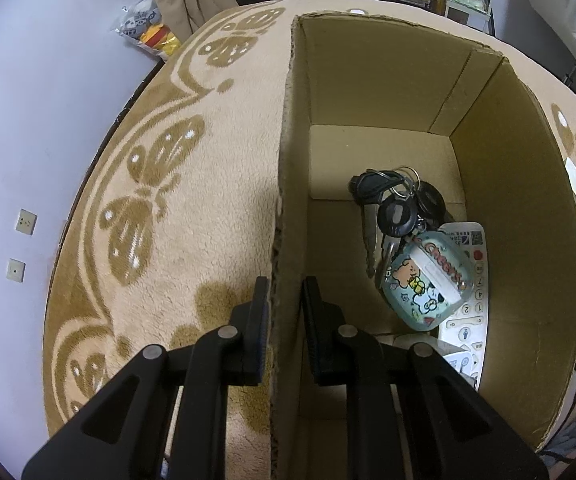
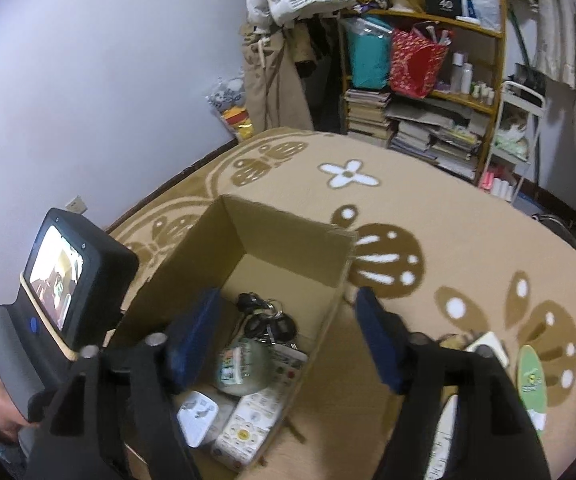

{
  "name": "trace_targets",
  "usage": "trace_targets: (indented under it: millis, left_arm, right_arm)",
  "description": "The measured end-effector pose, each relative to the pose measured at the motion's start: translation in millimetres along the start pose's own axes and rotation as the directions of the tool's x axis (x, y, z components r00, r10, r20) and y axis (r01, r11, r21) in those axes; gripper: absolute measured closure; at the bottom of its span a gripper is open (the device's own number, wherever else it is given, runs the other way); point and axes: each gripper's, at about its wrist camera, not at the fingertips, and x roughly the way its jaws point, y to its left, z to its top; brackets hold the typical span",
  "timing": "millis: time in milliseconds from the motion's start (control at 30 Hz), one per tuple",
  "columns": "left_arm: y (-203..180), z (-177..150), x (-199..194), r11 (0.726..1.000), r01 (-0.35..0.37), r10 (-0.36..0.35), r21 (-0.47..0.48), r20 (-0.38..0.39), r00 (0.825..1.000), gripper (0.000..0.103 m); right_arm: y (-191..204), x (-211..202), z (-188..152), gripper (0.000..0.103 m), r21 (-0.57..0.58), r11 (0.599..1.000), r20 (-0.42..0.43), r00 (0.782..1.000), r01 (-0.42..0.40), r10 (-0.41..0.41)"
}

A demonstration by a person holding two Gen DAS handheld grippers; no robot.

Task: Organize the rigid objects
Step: 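Open the right gripper to release the pouch into the box, then move the right gripper back and close it on the white wall-unit remote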

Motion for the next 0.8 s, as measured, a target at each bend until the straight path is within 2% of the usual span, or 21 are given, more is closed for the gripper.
trace_targets:
  millis: [100,200,500,800]
  left_arm:
    - [1,0,0,1.0,0.0,0.0,0.0,0.0,1.0,0.086]
    - [1,0,0,1.0,0.001,-0.001,-0.001,-0.001,1.0,0.086]
    - [2,0,0,1.0,0.003,-0.003,-0.002,-0.001,1.0,0.086]
    - [1,0,0,1.0,0.005,-0.005,-0.003,-0.002,1.0,0.086]
  right_arm:
    - [-12,-6,-4,0.014,0.02,0.999,0.003,1.0,0.031,-0.031]
    - [-24,-7,-12,0.004,0.043,0.996,-0.009,0.997,0.075,-0.074]
    - [-65,2,-49,0.003,0.111,0.981,-0.095,0.984,0.16,-0.15]
    - [-87,17,-82,0.003,0.171,0.961,-0.177,0.966,0.217,-0.187]
